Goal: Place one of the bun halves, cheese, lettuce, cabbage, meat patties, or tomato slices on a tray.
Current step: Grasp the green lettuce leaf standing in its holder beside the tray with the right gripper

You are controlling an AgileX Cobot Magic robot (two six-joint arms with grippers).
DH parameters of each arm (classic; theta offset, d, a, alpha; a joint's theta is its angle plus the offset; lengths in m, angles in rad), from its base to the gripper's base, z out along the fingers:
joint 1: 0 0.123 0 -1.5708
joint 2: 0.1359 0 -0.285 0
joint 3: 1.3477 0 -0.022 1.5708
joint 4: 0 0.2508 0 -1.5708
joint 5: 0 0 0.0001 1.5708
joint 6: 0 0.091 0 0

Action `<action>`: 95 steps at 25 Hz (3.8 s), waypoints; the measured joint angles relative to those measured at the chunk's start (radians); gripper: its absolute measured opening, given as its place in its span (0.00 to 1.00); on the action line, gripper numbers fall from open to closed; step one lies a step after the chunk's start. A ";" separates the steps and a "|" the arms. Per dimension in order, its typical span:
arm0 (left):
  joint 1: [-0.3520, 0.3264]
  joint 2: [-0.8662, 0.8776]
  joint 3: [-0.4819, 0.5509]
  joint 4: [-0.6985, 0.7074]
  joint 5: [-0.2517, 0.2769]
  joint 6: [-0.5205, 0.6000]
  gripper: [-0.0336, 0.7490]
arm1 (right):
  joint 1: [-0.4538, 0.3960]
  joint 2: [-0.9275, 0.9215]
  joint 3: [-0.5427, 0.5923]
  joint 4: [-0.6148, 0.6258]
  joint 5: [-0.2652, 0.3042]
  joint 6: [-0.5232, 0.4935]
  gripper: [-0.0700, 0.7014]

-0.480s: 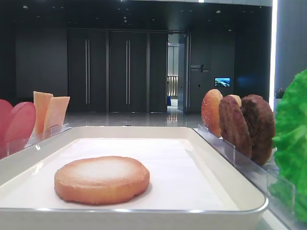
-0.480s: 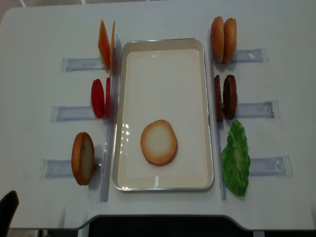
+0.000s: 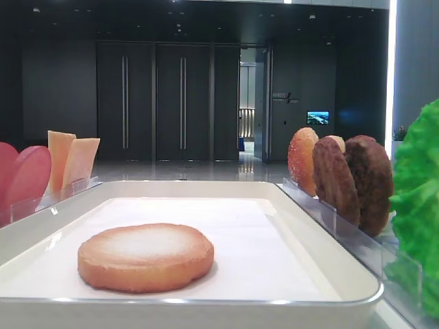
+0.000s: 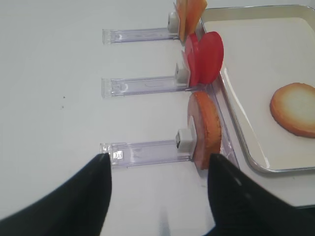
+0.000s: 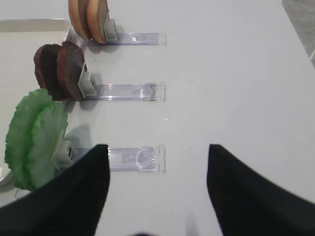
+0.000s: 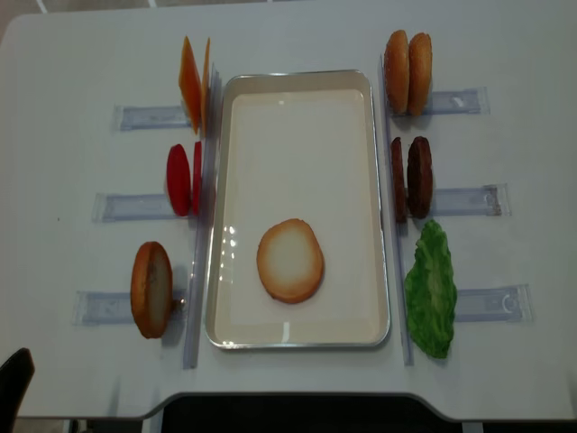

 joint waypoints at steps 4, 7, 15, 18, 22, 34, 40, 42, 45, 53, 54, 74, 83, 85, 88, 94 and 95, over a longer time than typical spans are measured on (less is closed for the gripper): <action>0.000 0.000 0.000 0.000 0.000 0.000 0.64 | 0.000 0.000 -0.009 0.004 0.012 0.002 0.63; 0.000 0.000 0.000 0.000 0.000 0.000 0.64 | 0.000 0.021 -0.031 0.004 0.025 0.005 0.63; 0.000 0.000 0.000 0.000 0.000 0.000 0.64 | 0.000 0.262 -0.093 0.044 0.026 0.007 0.63; 0.000 0.000 0.000 0.000 0.000 0.000 0.64 | 0.000 0.386 -0.138 0.062 0.033 0.008 0.63; 0.000 0.000 0.000 0.000 0.000 0.000 0.64 | 0.000 0.543 -0.213 0.076 0.051 0.003 0.63; 0.000 0.000 0.000 -0.002 -0.001 0.000 0.64 | 0.000 0.958 -0.430 0.079 0.089 -0.002 0.63; 0.000 0.000 0.000 -0.002 -0.001 0.000 0.64 | 0.000 1.026 -0.491 0.054 0.089 0.000 0.63; 0.000 0.000 0.000 -0.002 -0.001 0.000 0.64 | 0.000 1.036 -0.499 0.048 0.089 0.015 0.63; 0.000 0.000 0.000 -0.002 -0.001 0.000 0.64 | 0.000 1.037 -0.500 0.047 0.090 0.047 0.63; 0.000 0.000 0.000 -0.003 -0.001 0.000 0.64 | 0.072 1.039 -0.510 0.054 0.090 0.172 0.63; 0.000 0.000 0.000 -0.003 -0.001 0.000 0.64 | 0.099 1.039 -0.515 0.054 0.090 0.193 0.63; 0.000 0.000 0.000 -0.003 -0.001 0.000 0.64 | 0.619 1.196 -0.530 -0.086 0.089 0.645 0.63; 0.000 0.000 0.000 -0.005 -0.001 0.003 0.64 | 0.656 1.247 -0.532 -0.087 0.089 0.725 0.63; 0.000 0.000 0.000 -0.006 -0.001 0.003 0.64 | 0.673 1.270 -0.532 -0.096 0.088 0.726 0.63; 0.000 0.000 0.000 -0.007 -0.001 0.004 0.64 | 0.707 1.308 -0.532 -0.107 0.066 0.727 0.63; 0.000 0.000 0.000 -0.008 -0.001 0.004 0.64 | 0.724 1.335 -0.532 -0.146 0.052 0.727 0.63; 0.000 0.000 0.000 -0.008 -0.001 0.004 0.64 | 0.724 1.335 -0.532 -0.149 0.047 0.727 0.63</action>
